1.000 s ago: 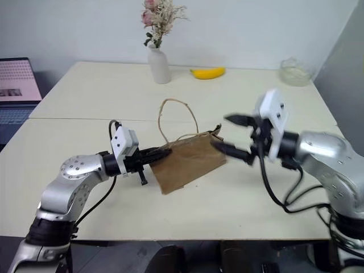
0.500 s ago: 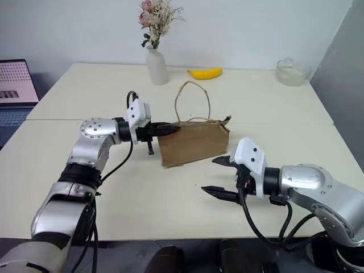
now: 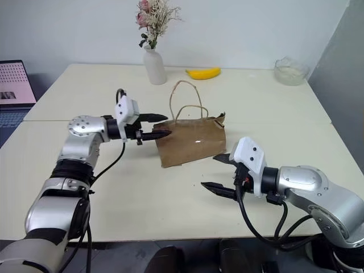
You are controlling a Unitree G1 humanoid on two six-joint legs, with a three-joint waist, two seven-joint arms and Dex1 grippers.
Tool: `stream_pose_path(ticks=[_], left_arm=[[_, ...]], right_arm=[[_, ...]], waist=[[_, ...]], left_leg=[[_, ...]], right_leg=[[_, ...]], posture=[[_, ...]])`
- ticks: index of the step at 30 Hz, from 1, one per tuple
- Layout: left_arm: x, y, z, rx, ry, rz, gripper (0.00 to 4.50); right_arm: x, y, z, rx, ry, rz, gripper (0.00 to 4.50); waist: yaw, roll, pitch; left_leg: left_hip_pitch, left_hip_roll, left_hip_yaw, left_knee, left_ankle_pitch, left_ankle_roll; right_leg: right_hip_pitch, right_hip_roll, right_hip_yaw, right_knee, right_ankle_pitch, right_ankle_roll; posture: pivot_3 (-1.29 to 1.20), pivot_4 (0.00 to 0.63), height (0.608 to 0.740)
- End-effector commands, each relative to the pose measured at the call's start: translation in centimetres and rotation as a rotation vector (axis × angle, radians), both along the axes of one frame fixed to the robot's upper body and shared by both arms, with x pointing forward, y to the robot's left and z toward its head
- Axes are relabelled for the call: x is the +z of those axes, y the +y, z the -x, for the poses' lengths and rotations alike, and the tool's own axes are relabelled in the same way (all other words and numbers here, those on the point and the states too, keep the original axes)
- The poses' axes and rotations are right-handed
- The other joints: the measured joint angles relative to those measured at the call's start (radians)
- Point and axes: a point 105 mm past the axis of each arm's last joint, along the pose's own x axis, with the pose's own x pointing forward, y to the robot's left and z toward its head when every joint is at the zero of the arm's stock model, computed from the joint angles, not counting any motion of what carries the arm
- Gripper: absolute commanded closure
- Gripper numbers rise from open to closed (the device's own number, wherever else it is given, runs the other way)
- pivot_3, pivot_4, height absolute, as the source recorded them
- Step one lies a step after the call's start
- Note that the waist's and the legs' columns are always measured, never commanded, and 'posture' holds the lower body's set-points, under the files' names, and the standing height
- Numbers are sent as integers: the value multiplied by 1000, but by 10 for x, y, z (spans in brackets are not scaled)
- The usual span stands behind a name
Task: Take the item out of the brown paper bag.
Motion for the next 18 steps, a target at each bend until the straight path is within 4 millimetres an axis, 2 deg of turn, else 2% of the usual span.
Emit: stream_pose_path(ticks=[1, 3, 5, 9, 12, 15, 18], left_arm=[[39, 15, 30, 44, -46, 86, 1896], [39, 14, 57, 31, 47, 114, 1896], [28, 6, 85, -20, 176, 109, 1896], [-16, -15, 127, -117, 380, 19, 1896], [-42, -29, 123, -76, 383, 10, 1896], [-68, -40, 98, 10, 372, 51, 1896], [-83, -39, 74, 85, 318, 31, 1896]], right_arm=[[5, -1, 3, 6, -31, -12, 610], [5, -3, 3, 4, -29, -13, 610], [6, -5, 2, 0, -24, -20, 610], [13, -10, -1, -11, -20, -42, 610], [17, -13, -2, -11, -16, -44, 610], [17, -15, -5, -16, -21, -20, 610], [19, -15, -5, -22, -29, -18, 610]], waist=[[-3, 0, 0], [-2, 0, 0], [0, 0, 0], [7, 1, 0], [10, 0, 0], [11, 0, 0], [9, 0, 0]], left_leg=[[0, 0, 0, 0, 0, 0], [0, 1, 0, 0, 0, 0], [0, 1, 0, 0, 0, 0], [5, -1, -1, 0, 0, 0], [11, -1, -1, 0, 0, 0], [13, -2, -1, 0, 0, 0], [13, -2, 0, 0, 0, 0]], right_leg=[[0, 0, 0, 0, 0, 0], [0, 0, 0, 0, 0, 0], [0, -1, 0, 0, 0, 0], [6, -2, -1, 0, 0, 0], [14, -2, -2, -3, -2, -3], [15, -2, -1, -3, -3, -5], [14, -1, 0, -3, -1, -1]], posture=[[0, 150, 740], [0, 150, 740], [0, 150, 740], [0, 150, 740], [0, 150, 740], [0, 150, 740], [0, 150, 740]])
